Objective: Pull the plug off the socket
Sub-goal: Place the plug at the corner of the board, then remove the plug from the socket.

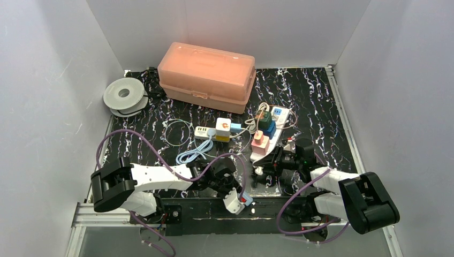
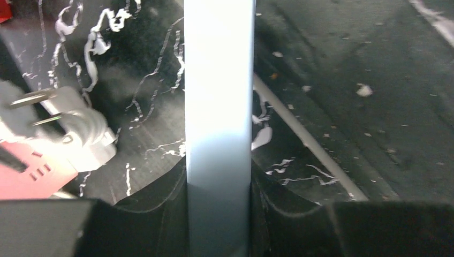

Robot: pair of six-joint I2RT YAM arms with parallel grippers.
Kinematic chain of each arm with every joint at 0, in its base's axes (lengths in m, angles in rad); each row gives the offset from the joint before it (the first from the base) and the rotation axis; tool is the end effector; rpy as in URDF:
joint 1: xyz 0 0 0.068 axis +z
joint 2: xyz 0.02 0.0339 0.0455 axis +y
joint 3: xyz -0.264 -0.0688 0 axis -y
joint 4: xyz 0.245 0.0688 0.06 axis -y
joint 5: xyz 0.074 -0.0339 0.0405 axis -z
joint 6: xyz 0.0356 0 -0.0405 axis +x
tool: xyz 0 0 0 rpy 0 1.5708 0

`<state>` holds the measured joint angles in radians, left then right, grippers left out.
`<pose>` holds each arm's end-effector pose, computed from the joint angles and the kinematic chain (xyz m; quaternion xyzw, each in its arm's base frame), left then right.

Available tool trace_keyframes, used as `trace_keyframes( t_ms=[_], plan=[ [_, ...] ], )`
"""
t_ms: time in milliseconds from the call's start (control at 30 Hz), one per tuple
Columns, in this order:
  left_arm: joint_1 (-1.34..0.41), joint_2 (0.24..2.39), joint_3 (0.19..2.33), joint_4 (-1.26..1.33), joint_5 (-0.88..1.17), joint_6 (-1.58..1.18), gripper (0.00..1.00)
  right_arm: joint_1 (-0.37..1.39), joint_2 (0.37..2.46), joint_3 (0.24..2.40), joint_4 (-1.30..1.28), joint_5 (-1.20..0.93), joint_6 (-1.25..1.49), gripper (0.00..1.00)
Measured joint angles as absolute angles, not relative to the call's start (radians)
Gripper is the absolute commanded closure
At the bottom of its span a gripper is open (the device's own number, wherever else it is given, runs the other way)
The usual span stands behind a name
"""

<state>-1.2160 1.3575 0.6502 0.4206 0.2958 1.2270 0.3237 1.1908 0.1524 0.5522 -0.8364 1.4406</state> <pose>0.0920 -0.2783 0.2274 0.7745 0.1882 -0.1148 0.5929 0.1667 0.0838 0.1323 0.2370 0.7749 0.5852 0.0311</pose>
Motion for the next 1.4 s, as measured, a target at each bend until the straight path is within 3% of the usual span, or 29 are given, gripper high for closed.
trace_keyframes(
  t_ms=[133,267,400,600,767,900,1233,1400],
  plan=[
    [-1.216,1.396,0.695,0.441,0.239,1.211,0.99,0.320,1.151,0.181,0.367,-0.818,1.315,0.60],
    [-1.213,1.421,0.726,0.466,0.176,1.195,0.98,0.306,1.076,0.197,0.190,-0.792,1.196,0.45],
    [-1.211,1.459,0.743,0.493,0.090,1.181,0.97,0.293,1.009,0.209,0.051,-0.765,1.122,0.37],
    [-1.198,1.476,0.744,0.500,0.015,1.175,0.89,0.282,0.879,0.277,-0.200,-0.686,1.007,0.33],
    [-1.138,1.499,0.744,0.504,-0.019,1.168,0.53,0.280,0.803,0.388,-0.378,-0.604,0.922,0.33],
    [-1.115,1.487,0.720,0.503,-0.043,1.164,0.03,0.272,0.788,0.432,-0.458,-0.557,0.875,0.33],
    [-1.121,1.386,0.682,0.414,-0.044,1.094,0.02,0.267,0.791,0.487,-0.580,-0.472,0.800,0.33],
    [-1.107,1.235,0.765,0.186,-0.036,0.934,0.02,0.266,0.784,0.504,-0.583,-0.451,0.779,0.32]
  ],
)
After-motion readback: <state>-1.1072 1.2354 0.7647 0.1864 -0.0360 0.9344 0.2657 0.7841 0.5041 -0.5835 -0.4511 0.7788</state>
